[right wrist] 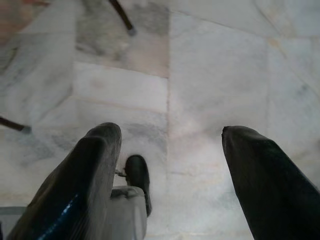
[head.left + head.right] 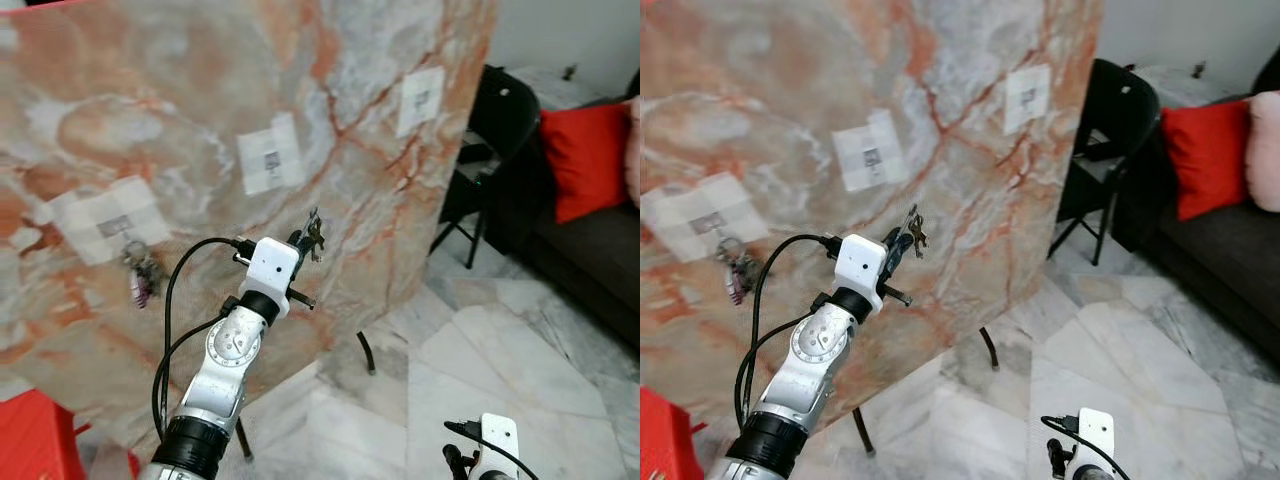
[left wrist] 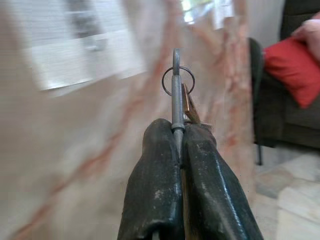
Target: Hang keys on a hook
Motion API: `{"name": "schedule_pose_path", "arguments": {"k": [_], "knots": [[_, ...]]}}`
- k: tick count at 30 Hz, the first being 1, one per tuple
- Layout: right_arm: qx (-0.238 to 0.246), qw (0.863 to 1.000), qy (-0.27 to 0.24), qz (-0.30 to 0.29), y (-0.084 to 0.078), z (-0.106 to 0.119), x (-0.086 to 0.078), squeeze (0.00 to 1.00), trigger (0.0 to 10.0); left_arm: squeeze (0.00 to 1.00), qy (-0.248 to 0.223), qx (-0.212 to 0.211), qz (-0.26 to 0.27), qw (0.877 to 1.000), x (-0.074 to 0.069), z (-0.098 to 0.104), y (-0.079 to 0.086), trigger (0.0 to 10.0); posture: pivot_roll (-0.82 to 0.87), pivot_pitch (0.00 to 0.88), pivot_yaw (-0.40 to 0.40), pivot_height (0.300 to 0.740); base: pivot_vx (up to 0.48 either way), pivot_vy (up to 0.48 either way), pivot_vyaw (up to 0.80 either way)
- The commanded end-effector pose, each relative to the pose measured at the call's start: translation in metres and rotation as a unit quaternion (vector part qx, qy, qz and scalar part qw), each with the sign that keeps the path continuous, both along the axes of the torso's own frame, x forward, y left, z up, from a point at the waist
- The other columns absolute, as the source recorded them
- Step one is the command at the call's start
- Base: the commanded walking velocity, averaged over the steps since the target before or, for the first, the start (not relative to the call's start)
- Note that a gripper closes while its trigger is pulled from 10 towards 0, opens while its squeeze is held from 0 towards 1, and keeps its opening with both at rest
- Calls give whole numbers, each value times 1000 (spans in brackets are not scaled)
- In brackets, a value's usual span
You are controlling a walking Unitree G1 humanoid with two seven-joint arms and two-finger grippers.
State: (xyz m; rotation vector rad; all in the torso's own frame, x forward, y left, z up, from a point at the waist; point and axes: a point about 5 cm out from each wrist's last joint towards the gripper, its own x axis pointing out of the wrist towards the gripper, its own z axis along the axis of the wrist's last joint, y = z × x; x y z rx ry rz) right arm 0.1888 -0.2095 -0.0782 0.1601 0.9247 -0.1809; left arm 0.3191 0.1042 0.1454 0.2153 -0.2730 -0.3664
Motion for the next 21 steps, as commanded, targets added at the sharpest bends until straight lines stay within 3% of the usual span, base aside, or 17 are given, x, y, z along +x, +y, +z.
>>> {"name": "schedule_pose_path", "arguments": {"k": [1,9,21], "knots": [[-1,1000,2,-1,-1,0,-1,0,10000,0,1,-8,-7,1000,0,1,-1,10000,41,0,-31,732,0,0,0],[-2,1000,2,2,-1,0,0,0,10000,0,-1,2,-27,1000,-1,1,-9,10000,45,0,-34,732,0,0,0],[-2,1000,2,4,0,0,0,0,10000,0,5,-9,12,1000,13,4,-9,10000,40,0,-31,732,0,0,0]]}}
